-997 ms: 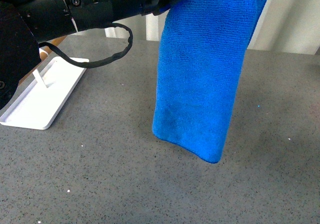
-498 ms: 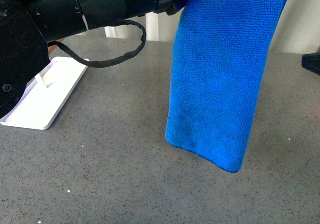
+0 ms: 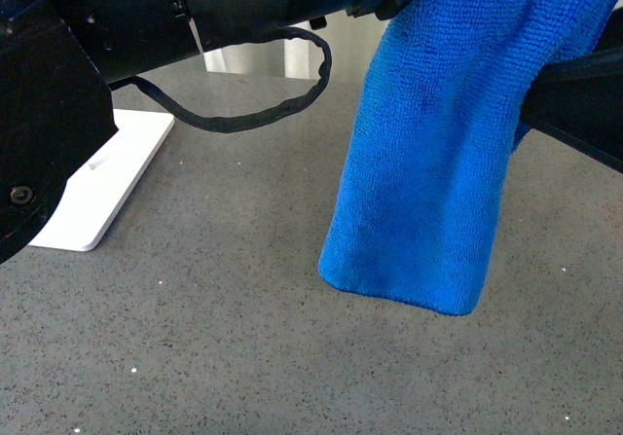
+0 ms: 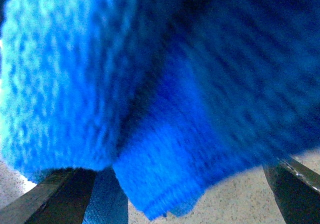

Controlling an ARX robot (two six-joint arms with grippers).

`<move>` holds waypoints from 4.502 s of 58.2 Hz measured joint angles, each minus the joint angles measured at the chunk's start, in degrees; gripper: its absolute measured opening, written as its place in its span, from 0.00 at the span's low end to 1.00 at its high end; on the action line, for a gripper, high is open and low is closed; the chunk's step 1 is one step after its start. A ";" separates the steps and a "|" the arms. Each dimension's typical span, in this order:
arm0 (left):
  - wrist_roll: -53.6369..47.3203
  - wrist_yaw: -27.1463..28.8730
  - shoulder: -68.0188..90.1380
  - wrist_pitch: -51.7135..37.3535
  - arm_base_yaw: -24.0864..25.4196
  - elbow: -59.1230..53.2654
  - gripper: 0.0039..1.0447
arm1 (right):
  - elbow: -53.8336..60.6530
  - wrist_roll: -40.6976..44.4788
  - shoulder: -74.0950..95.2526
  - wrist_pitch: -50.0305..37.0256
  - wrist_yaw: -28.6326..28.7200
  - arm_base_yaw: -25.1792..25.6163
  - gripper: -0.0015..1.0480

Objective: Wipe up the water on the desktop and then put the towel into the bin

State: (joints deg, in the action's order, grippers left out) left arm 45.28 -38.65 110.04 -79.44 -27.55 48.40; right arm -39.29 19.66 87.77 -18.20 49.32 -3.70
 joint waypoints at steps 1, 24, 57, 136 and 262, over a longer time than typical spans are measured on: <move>0.13 0.04 0.00 0.00 0.00 0.00 0.05 | -0.13 0.00 0.09 -0.07 -0.07 -0.17 0.93; 1.53 1.81 0.31 -0.24 0.07 0.00 0.05 | -2.75 -1.86 3.41 -3.56 -3.34 -4.50 0.81; 1.81 3.15 0.31 -0.35 0.07 0.00 0.05 | -3.10 -3.48 3.76 -5.16 -4.66 -6.05 0.13; -20.74 4.61 0.26 32.39 28.48 -2.93 0.94 | -6.19 -13.31 2.51 -6.03 -12.92 6.54 0.03; -44.85 38.56 -89.70 58.84 27.67 -47.15 0.03 | -1.20 -10.47 -3.52 0.07 -35.52 3.10 0.03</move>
State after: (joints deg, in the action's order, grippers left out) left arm 0.43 -0.10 20.34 -20.60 0.12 1.26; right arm -40.49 9.19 84.25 -18.13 13.80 -0.60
